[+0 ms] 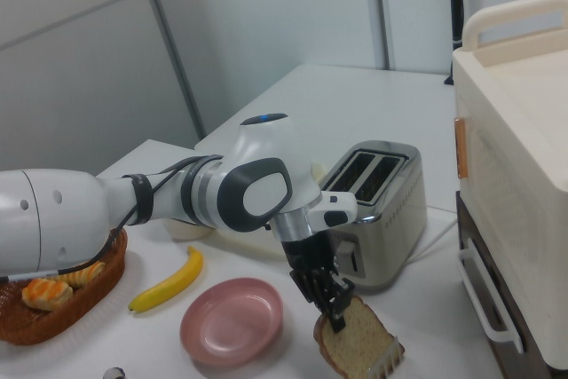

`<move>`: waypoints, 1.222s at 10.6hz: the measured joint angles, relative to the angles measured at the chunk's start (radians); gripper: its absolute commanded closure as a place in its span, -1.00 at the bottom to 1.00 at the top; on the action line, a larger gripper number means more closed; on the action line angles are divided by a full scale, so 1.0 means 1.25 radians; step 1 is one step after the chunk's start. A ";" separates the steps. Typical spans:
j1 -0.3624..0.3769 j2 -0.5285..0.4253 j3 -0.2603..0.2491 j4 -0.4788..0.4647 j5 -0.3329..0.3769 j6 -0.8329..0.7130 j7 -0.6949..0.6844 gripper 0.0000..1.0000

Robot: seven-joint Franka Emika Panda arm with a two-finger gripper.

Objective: Put the bread in the toaster
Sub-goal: 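Close the gripper on the bread slice's crust edge, then lift the bread slice up out of the metal rack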

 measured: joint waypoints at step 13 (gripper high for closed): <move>0.019 -0.055 0.000 0.124 0.000 -0.001 0.095 1.00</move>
